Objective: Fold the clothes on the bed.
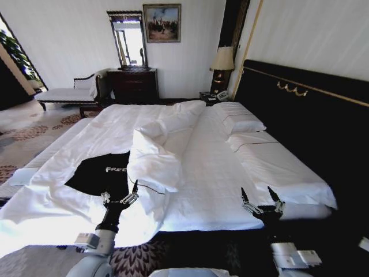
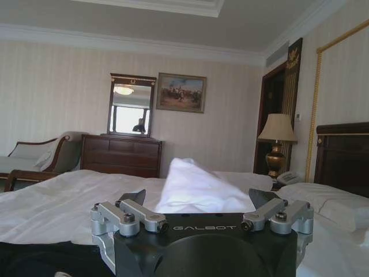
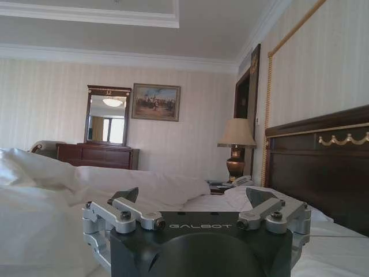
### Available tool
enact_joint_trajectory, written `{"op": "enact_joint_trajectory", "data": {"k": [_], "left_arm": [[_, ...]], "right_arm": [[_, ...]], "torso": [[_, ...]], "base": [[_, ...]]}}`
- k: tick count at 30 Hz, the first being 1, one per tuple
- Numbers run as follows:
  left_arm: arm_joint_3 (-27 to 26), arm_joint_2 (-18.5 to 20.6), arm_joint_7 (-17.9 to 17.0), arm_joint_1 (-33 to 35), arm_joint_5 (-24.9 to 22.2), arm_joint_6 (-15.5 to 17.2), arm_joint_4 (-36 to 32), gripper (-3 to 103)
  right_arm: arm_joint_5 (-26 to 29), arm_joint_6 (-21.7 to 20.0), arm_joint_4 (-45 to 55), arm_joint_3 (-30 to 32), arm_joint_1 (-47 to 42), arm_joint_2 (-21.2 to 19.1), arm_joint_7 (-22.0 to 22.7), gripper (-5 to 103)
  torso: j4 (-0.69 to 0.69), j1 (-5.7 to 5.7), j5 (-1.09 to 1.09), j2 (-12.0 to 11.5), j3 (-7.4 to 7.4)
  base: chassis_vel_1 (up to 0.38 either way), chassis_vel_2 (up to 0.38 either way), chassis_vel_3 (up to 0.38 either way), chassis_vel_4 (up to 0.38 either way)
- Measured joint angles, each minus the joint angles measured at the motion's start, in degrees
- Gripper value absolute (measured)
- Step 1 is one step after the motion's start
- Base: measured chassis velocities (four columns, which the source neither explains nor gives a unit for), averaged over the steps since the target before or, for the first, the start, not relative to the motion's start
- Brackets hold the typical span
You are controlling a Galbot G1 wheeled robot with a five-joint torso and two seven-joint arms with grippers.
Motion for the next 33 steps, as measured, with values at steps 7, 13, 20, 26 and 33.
{"op": "enact_joint_trajectory", "data": {"k": [7, 13, 20, 26, 33], "left_arm": [[0.0, 0.0, -0.1, -0.4, 0.0, 0.0, 0.9, 100], [-0.2, 0.1, -0.3, -1.0, 0.0, -0.1, 1.7, 100], [-0.5, 0.1, -0.3, -1.0, 0.1, -0.2, 2.2, 100], [-1.4, -0.1, -0.8, 0.7, 0.5, -0.3, 1.5, 100], [-2.8, -1.4, -1.2, 1.8, 2.1, -0.9, 0.5, 100]], "right_arm": [[-0.2, 0.0, -0.5, -0.1, 0.4, -0.1, -0.4, 100], [0.1, 0.0, -1.4, -0.5, 1.0, -0.2, -0.1, 100], [2.6, -0.1, -2.6, -1.1, 2.1, -1.5, 0.2, 100], [13.0, -2.0, -2.7, -4.1, 3.5, -4.7, 2.1, 100], [31.9, -3.5, -3.2, -9.9, 6.3, -9.1, 6.5, 100]], "torso": [[0.00, 0.02, 0.00, 0.0, 0.01], [0.01, -0.02, -0.03, 0.0, -0.01], [-0.01, -0.01, 0.06, 0.0, 0.00], [0.00, -0.01, -0.01, 0.0, 0.00], [0.00, -0.01, 0.00, 0.0, 0.00]], "base": [[0.232, 0.302, -0.233, -0.298], [0.143, 0.115, -0.137, -0.120], [-0.016, -0.012, 0.007, 0.008], [-0.038, -0.021, 0.024, 0.013], [0.007, 0.001, -0.002, 0.000]]}}
